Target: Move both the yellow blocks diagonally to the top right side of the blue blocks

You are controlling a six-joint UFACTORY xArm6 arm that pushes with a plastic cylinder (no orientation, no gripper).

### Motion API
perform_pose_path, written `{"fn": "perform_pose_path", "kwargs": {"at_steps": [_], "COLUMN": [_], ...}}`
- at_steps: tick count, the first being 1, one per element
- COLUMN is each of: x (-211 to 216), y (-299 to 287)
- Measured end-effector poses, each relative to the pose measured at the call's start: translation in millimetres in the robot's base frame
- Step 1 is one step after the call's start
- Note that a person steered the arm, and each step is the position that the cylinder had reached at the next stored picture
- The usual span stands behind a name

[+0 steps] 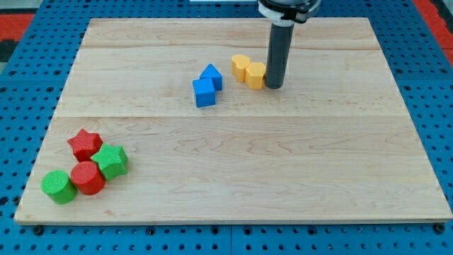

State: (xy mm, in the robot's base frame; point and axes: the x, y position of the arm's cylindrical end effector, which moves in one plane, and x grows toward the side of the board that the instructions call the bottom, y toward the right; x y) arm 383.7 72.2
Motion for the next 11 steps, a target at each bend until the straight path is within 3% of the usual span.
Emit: {"fn": "perform_pose_path", "kwargs": {"at_steps": [1,3,5,7,11], "x": [-6,-82,-61,-114,-90], "y": [-25,-77,-106,-156,-49]}}
